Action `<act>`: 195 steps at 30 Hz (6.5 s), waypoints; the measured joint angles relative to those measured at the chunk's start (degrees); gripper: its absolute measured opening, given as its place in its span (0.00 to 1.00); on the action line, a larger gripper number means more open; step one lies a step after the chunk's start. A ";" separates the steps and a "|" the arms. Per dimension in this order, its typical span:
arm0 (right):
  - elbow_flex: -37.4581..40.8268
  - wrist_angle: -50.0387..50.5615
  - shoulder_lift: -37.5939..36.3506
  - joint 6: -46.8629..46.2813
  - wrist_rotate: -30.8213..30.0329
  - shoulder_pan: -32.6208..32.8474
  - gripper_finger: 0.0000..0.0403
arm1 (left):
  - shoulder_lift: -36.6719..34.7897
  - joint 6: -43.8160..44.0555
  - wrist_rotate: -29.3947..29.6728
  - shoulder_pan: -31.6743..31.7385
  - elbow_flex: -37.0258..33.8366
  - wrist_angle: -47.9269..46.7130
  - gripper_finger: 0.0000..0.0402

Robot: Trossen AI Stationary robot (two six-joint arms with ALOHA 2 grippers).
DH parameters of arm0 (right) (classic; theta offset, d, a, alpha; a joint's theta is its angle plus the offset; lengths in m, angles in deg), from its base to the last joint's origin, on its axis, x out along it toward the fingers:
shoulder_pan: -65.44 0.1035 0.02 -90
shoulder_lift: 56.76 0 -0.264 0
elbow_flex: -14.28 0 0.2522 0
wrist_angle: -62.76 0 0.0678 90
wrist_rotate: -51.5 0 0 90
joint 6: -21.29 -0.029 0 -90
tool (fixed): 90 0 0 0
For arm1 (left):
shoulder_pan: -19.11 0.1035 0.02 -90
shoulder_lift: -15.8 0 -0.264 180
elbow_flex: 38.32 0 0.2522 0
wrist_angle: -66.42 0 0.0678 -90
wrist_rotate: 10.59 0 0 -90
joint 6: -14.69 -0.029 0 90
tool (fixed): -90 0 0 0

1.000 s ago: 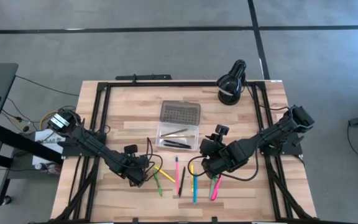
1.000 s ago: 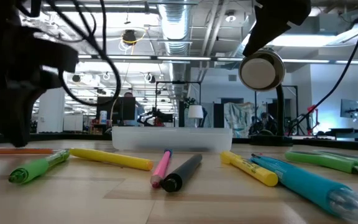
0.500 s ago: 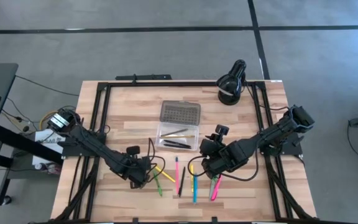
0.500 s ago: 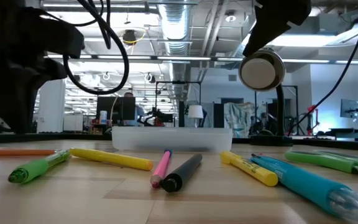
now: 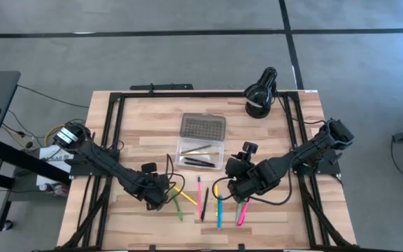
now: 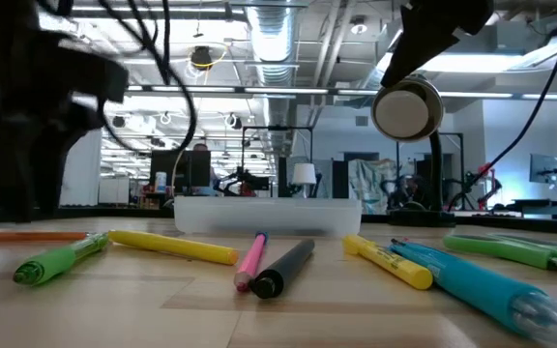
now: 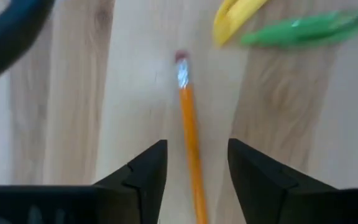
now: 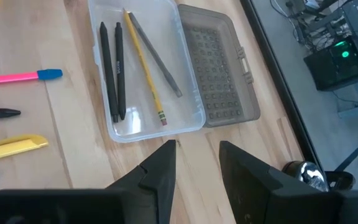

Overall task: Pick & place school supplies into a supply box
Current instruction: Put the orange pencil into the transparent supply box, then put the pink pen into the transparent supply box

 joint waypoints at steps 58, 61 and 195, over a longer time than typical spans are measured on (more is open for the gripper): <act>0.00 -0.20 0.00 0.48 0.07 -0.07 0.29 | 0.15 -4.10 -5.18 0.67 2.00 -1.85 0.03; 0.00 -0.17 0.00 0.48 0.07 -0.07 0.29 | 0.09 -4.81 -2.18 0.67 3.11 -1.94 0.03; 15.48 -22.48 7.08 -68.94 31.16 16.01 0.29 | -27.21 -43.21 23.12 -6.54 -26.71 59.48 0.32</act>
